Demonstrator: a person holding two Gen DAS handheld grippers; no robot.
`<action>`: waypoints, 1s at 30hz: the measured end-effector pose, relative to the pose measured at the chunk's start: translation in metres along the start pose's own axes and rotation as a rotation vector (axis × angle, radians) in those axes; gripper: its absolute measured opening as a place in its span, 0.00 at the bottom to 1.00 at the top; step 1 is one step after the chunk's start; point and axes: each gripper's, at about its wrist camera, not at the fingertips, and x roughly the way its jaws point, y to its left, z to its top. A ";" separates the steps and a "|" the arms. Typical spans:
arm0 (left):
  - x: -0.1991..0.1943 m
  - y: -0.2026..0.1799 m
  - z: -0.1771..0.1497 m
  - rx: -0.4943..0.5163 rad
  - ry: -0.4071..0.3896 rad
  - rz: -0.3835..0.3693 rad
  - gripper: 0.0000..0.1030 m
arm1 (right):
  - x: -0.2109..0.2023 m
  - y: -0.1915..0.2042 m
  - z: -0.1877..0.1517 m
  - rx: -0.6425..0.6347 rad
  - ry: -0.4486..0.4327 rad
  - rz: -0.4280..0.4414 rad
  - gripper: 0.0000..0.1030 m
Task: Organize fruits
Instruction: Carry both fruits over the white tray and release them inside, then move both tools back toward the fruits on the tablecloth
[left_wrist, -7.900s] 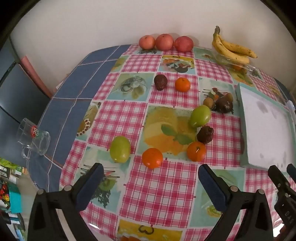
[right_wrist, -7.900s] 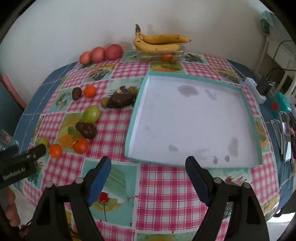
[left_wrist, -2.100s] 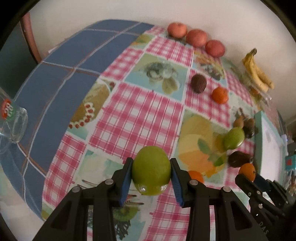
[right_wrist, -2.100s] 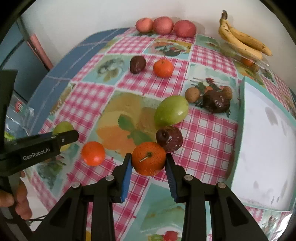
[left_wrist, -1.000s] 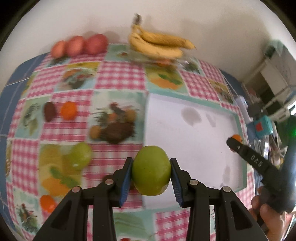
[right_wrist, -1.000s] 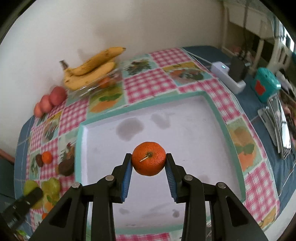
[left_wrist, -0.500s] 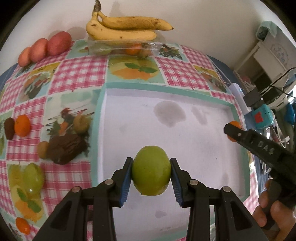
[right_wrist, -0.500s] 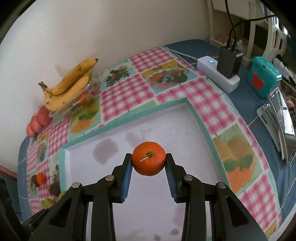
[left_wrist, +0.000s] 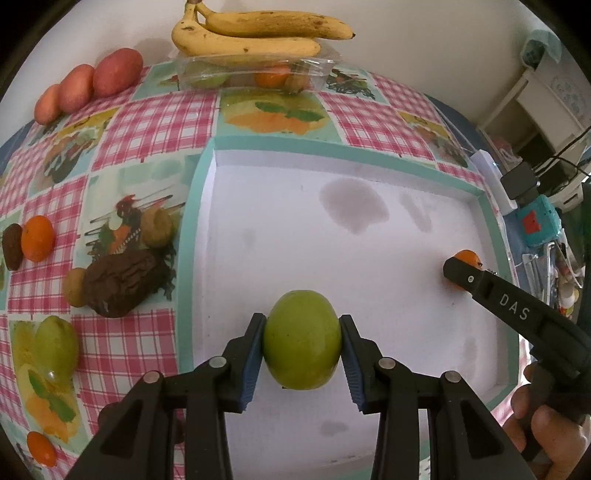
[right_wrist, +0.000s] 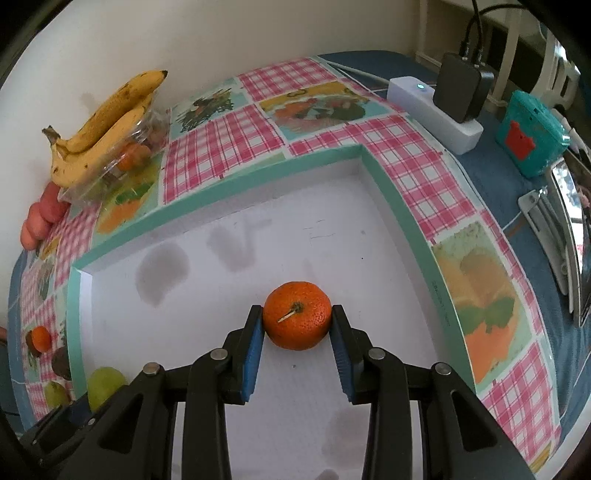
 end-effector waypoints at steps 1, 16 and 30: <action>0.000 0.000 0.000 0.002 0.001 0.003 0.41 | 0.000 -0.001 0.000 0.003 0.000 0.002 0.36; -0.023 -0.013 0.005 0.063 -0.051 0.056 0.79 | -0.005 0.001 0.005 -0.013 -0.004 -0.019 0.57; -0.079 0.026 0.010 -0.004 -0.207 0.288 1.00 | -0.054 0.005 0.009 -0.050 -0.138 -0.046 0.91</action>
